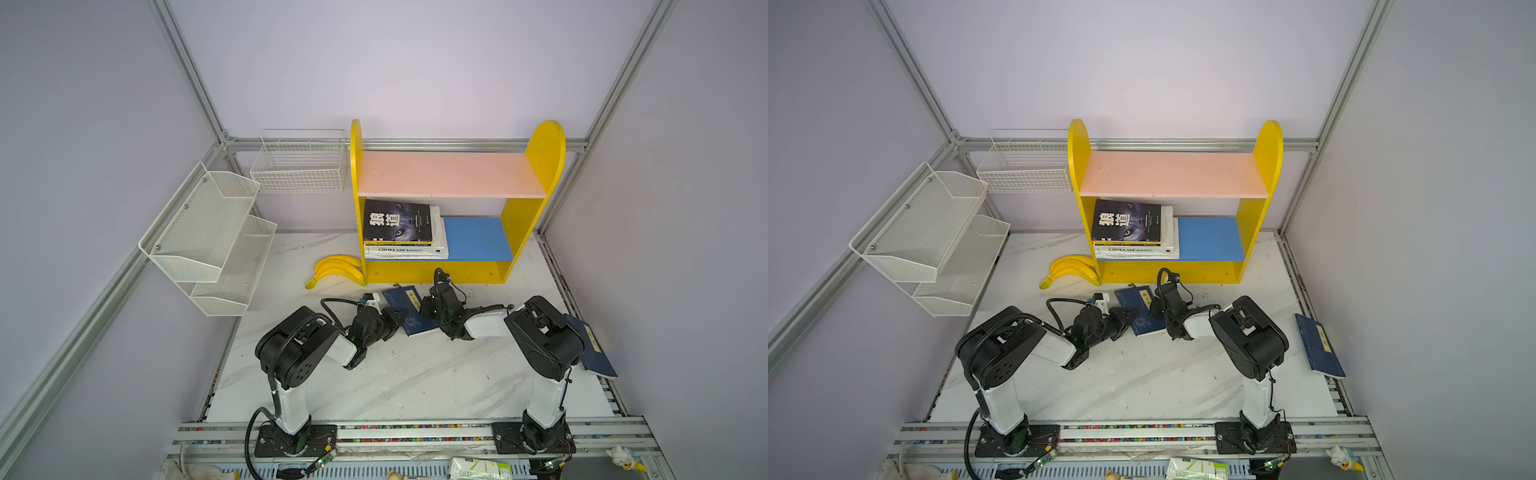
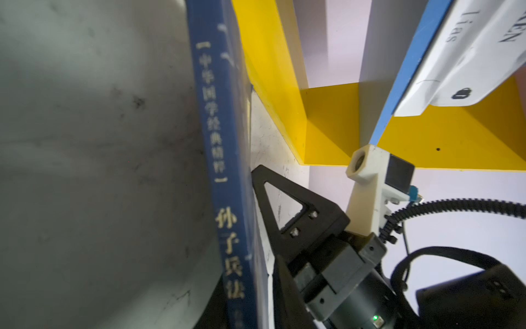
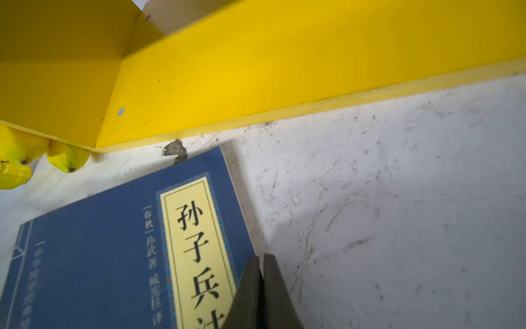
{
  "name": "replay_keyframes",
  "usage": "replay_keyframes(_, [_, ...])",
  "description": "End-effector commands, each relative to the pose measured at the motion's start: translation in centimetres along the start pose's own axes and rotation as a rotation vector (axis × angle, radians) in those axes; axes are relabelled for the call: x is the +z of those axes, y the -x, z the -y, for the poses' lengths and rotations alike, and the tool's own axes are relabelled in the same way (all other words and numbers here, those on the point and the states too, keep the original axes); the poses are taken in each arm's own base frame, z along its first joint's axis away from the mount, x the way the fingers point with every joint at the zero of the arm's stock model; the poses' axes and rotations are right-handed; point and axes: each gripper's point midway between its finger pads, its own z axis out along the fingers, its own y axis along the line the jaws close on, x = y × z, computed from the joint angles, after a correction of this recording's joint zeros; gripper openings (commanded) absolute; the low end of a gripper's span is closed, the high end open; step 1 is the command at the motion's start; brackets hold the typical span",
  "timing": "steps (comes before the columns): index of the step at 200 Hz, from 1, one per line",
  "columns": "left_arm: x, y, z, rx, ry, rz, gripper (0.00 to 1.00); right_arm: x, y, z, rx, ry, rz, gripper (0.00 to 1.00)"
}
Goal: Stacking books/files
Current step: Pick up the book at the center of the table.
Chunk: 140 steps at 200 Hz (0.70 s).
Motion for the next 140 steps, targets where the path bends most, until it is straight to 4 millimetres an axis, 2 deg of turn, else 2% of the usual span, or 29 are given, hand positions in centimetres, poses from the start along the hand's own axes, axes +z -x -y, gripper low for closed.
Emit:
replay_keyframes(1, [-1.2, 0.8, 2.2, 0.033, -0.034, 0.03, 0.16, -1.0, -6.3, 2.9, -0.028, -0.117, -0.241, 0.22])
replay_keyframes(26, [-2.5, 1.0, 3.2, 0.077, -0.014, 0.032, 0.1, -2.8, -1.3, -0.1, 0.006, -0.063, -0.117, 0.46])
replay_keyframes(44, [-3.7, 0.8, 4.6, 0.122, -0.012, 0.014, 0.08, -4.9, 2.8, -2.8, 0.017, 0.004, -0.012, 0.59])
replay_keyframes(64, [-5.5, 0.4, 7.2, 0.203, -0.051, -0.013, 0.08, -8.1, 7.1, -5.1, 0.04, 0.071, 0.103, 0.71])
replay_keyframes(67, [-5.5, 0.2, 7.1, 0.212, -0.039, -0.027, 0.08, -8.6, 7.7, -5.3, 0.045, 0.082, 0.118, 0.73])
replay_keyframes(71, [-6.3, 0.2, 8.8, 0.235, -0.075, -0.029, 0.08, -9.2, 8.4, -5.6, 0.052, 0.093, 0.136, 0.76])
replay_keyframes(85, [-7.6, -0.5, 10.4, 0.286, -0.087, -0.069, 0.08, -12.0, 11.1, -6.8, 0.072, 0.149, 0.211, 0.83])
replay_keyframes(95, [-8.8, -0.8, 12.3, 0.323, -0.128, -0.084, 0.06, -14.0, 12.9, -7.4, 0.088, 0.19, 0.259, 0.9])
replay_keyframes(109, [-10.3, -1.2, 14.6, 0.367, -0.172, -0.101, 0.06, -16.2, 14.7, -8.0, 0.107, 0.257, 0.301, 0.93])
replay_keyframes(112, [-10.6, -1.2, 15.1, 0.377, -0.178, -0.103, 0.06, -17.5, 15.5, -8.3, 0.115, 0.283, 0.326, 0.94])
replay_keyframes(121, [-11.3, -1.0, 16.2, 0.395, -0.183, -0.096, 0.06, -19.2, 16.5, -8.5, 0.133, 0.327, 0.351, 0.97])
replay_keyframes(140, [-12.6, -0.7, 19.1, 0.449, -0.236, -0.082, 0.06, -22.2, 18.3, -8.0, 0.182, 0.413, 0.397, 0.97])
